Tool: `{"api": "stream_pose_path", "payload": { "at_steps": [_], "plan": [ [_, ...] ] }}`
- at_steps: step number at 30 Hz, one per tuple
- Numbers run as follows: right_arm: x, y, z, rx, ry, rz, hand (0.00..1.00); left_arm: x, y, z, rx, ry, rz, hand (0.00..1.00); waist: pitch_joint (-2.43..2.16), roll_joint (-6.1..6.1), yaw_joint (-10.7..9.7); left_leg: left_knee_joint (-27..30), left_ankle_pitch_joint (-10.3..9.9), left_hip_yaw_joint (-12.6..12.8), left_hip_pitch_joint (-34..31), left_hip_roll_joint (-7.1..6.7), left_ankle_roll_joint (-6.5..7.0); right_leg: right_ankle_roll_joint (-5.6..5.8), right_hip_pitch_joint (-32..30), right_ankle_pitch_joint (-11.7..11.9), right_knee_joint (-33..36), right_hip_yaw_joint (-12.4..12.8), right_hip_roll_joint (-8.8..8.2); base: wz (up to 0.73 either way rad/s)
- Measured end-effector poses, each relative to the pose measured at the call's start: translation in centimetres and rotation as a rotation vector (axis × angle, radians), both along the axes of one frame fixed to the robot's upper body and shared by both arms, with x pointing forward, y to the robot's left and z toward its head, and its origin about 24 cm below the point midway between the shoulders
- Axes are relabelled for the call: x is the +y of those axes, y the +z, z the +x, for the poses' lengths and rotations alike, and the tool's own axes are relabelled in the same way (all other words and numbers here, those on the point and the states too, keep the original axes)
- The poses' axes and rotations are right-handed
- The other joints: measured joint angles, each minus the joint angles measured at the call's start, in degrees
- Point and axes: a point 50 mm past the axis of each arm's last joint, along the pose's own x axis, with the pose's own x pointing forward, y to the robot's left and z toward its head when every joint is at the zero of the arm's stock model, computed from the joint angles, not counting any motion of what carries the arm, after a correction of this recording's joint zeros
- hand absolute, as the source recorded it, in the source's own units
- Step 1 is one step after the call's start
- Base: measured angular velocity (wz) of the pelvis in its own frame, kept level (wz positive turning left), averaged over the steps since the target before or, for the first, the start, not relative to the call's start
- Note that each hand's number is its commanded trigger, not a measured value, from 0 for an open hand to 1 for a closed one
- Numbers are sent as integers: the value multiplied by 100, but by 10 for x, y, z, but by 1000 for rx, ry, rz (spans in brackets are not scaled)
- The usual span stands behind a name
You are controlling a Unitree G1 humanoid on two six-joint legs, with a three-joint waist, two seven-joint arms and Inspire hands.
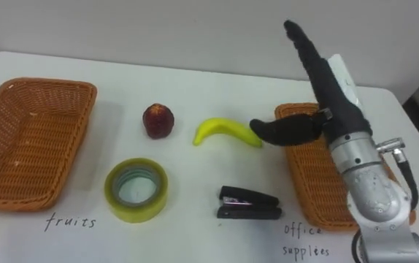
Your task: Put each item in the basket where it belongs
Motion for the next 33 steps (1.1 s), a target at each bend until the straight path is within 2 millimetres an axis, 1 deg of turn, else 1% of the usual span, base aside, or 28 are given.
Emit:
{"api": "stream_pose_path", "payload": {
  "at_steps": [3,5,6,9,13,17,21,24,28,33],
  "plan": [
    [2,-2,0,28,39,-26,0,0,0,2,-1,-5,0,0,3,-11,10,3,1,0,-6,-1,2,0,0,3,0,-1,-3,0],
    [3,-4,0,49,53,-41,0,0,0,3,2,-13,-10,0,7,-18,56,3,2,1,-4,-4,3,0,-1,4,1,3,-5,0],
    [5,-7,-1,70,62,-44,0,0,0,4,4,-25,-17,0,9,-27,102,2,2,5,-2,-4,3,1,-7,4,1,3,-11,0],
    [13,-16,-1,141,120,-61,0,0,0,7,10,-53,-28,0,16,-47,138,-1,2,1,-12,-6,4,1,-17,4,2,-6,-16,0],
    [20,-22,-3,202,183,-74,0,2,1,8,10,-56,-30,0,6,-90,159,9,7,-39,-83,-16,11,7,-58,8,-3,-28,-25,5],
    [20,-26,-4,260,210,-92,0,2,3,12,-9,-65,-35,0,6,-95,226,6,14,-48,-107,-29,24,21,-82,18,-4,-24,-40,1],
    [20,-32,-5,321,241,-120,0,3,7,23,-57,-79,-27,0,6,-96,283,4,18,-67,-108,-35,31,24,-81,20,-5,-22,-46,0],
    [20,-36,-6,353,262,-120,0,3,7,25,-64,-81,-25,0,7,-95,285,3,22,-90,-107,-39,36,25,-75,20,-5,-30,-48,0],
    [16,-47,-7,427,270,-116,0,3,7,25,-65,-82,-25,0,7,-95,285,5,26,-116,-111,-44,44,26,-72,21,-2,-33,-50,0],
    [17,-50,-8,463,306,-113,0,3,7,28,-70,-82,-23,0,14,-113,299,0,29,-114,-135,-40,46,26,-107,23,2,-33,-49,0]
  ]
}}
